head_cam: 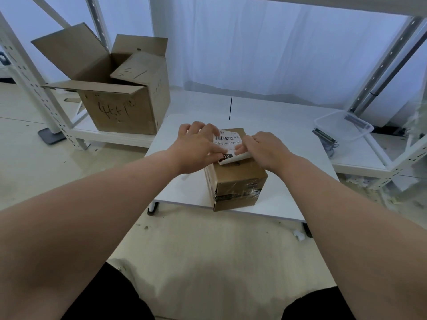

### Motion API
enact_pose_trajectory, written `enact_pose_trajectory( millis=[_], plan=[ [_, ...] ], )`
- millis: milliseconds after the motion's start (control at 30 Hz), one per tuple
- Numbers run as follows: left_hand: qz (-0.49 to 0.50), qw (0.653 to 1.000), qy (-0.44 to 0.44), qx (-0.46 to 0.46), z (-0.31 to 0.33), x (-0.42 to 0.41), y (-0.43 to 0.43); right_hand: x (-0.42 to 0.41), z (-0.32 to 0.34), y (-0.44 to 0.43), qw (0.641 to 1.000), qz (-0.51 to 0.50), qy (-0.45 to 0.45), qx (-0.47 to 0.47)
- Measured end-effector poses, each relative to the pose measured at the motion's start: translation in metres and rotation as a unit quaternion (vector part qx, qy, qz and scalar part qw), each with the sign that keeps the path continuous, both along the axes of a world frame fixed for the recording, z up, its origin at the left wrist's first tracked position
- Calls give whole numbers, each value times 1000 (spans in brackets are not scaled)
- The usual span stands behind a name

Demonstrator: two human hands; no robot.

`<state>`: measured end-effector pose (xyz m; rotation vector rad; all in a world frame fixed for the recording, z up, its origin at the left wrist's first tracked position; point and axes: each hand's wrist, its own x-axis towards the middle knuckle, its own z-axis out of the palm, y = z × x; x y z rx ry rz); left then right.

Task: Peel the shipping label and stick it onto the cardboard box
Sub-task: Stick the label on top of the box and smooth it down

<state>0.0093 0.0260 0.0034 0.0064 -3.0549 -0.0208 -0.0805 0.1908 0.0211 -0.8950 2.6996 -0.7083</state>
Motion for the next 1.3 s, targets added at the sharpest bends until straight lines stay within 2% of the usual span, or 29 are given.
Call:
enact_pose_trajectory(
  millis=[200,267,367,467,567,767,1000,1133,1300],
  plan=[
    [17,999,30,10,1,8,-11,-4,-1,12,996,-51,-45,-52],
    [64,990,20,125,1,8,-3,-6,-3,11,990,-61,-89,-92],
    [184,918,-56,347,-1,2,11,-10,-1,10,980,-68,-150,-113],
    [214,871,-105,429,-3,-7,17,-12,-1,10,989,-39,-115,-84],
    [232,865,-115,430,-4,-15,19,-14,-7,10,998,-10,-40,-40],
    [228,877,-129,402,-5,-25,16,-20,-8,4,988,-82,-119,-52],
    [221,909,-129,330,-8,-32,11,-25,-11,-3,994,-93,-49,-26],
    [223,924,-147,273,-6,-38,17,-29,-14,-2,993,-98,-52,-32],
    [258,906,-160,294,-3,-41,12,-29,-15,-1,992,-93,-76,-40]
  ],
)
